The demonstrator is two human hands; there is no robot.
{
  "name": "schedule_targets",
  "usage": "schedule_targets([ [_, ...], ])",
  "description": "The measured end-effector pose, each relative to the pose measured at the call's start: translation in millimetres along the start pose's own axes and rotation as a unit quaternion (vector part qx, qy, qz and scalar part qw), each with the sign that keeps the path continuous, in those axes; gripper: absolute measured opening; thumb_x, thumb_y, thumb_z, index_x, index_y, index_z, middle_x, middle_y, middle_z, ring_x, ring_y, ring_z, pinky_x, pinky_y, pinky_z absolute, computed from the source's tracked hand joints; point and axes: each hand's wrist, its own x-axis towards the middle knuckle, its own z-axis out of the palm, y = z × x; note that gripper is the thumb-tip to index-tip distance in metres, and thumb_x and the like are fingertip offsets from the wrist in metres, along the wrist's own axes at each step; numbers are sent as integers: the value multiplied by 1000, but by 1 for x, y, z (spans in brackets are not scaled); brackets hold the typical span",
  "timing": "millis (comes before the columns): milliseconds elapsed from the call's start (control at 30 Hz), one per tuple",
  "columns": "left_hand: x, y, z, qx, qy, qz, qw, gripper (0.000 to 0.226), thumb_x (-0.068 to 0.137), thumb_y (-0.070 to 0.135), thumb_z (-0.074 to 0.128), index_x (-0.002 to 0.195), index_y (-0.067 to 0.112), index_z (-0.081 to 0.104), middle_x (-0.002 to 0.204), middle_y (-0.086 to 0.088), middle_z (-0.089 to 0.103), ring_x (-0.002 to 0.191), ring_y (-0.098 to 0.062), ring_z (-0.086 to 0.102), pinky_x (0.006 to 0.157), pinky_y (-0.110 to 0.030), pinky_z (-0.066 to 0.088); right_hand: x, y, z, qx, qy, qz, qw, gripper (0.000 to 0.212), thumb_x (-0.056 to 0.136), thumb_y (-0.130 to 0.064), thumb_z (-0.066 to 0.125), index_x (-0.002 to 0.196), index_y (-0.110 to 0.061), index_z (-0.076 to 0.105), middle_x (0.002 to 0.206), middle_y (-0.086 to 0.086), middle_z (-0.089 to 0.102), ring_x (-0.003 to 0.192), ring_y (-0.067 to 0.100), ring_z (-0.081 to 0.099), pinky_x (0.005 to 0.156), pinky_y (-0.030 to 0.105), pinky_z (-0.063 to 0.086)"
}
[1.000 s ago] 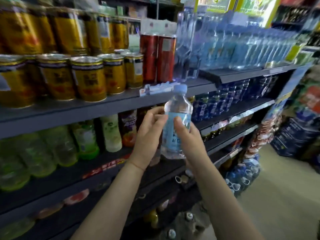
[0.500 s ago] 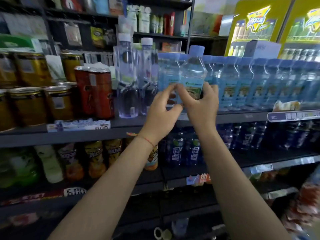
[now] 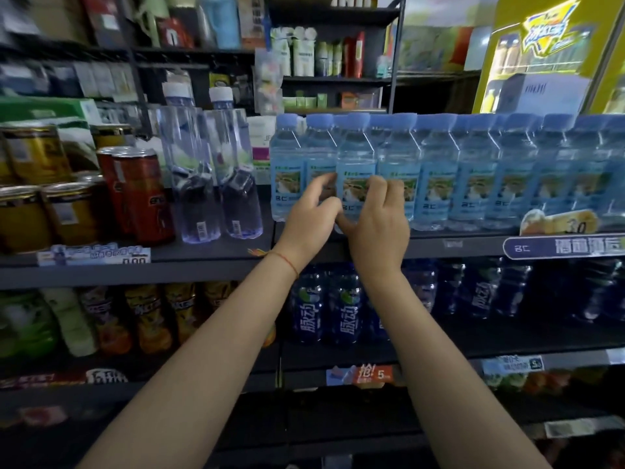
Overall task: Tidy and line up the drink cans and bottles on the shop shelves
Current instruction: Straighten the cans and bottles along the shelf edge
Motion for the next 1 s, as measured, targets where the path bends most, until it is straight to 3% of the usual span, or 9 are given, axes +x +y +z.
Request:
schedule_targets([
  [100,0,1,9,-9,-2,-3,1000,53,94,9,46,145,24,42,126,10,55,103,10,52,90,-22,45,-4,9,2,-20,13,-24,999,56,90,-55,41,100,-2,57,98,18,61,74,27,60,42,30,46],
  [200,-1,2,14,-16,7,-2,1000,53,93,8,48,143,25,44,113,17,57,96,8,56,81,-18,45,-4,11,0,-37,17,-31,999,49,91,-50,39,88,-5,57,85,11,59,67,23,59,43,24,34],
  [367,1,-2,11,6,-7,-4,1000,60,91,7,49,148,22,39,137,6,49,120,-5,49,98,-28,43,-6,5,1,-33,-6,-12,999,38,83,-39,55,92,-3,55,90,14,59,72,26,61,47,26,34],
  [467,0,-5,1,16,-53,-2,998,61,88,9,51,147,23,41,144,6,47,131,-6,43,108,-31,39,-11,-1,3,-33,-36,33,998,39,86,-35,67,102,-2,54,105,18,60,95,31,64,55,32,46],
  [533,-5,-8,-13,46,-52,16,997,54,88,10,53,140,24,49,139,5,52,125,-5,48,109,-32,41,-15,-10,0,-39,-51,67,996,36,93,-31,63,110,-2,53,114,18,57,107,32,60,61,33,47],
  [600,-17,-12,-34,79,-7,50,996,39,88,12,53,123,27,61,125,5,62,115,-9,57,103,-36,48,-21,-25,-4,-36,-62,77,994,29,96,-25,57,113,-3,53,115,17,54,104,31,56,66,34,44],
  [733,-55,-22,-101,65,63,55,994,24,90,5,50,97,16,70,84,-3,71,74,-16,68,70,-32,58,-48,-83,-11,86,-98,46,990,15,95,-23,56,98,-9,55,99,9,55,91,27,52,71,36,42],
  [833,-96,-38,-172,89,45,-14,995,25,94,4,49,93,13,72,76,-6,71,62,-18,66,59,-26,54,-75,-147,-8,223,-194,56,954,16,97,-23,55,87,-11,57,83,3,58,74,20,54,63,36,43],
  [1000,-193,-88,-335,217,-24,-165,962,18,99,19,51,98,24,69,98,13,67,89,-4,63,77,-19,51,-140,-294,20,325,-393,75,857,18,98,-29,56,84,-20,64,78,-4,65,72,12,60,56,25,40],
])
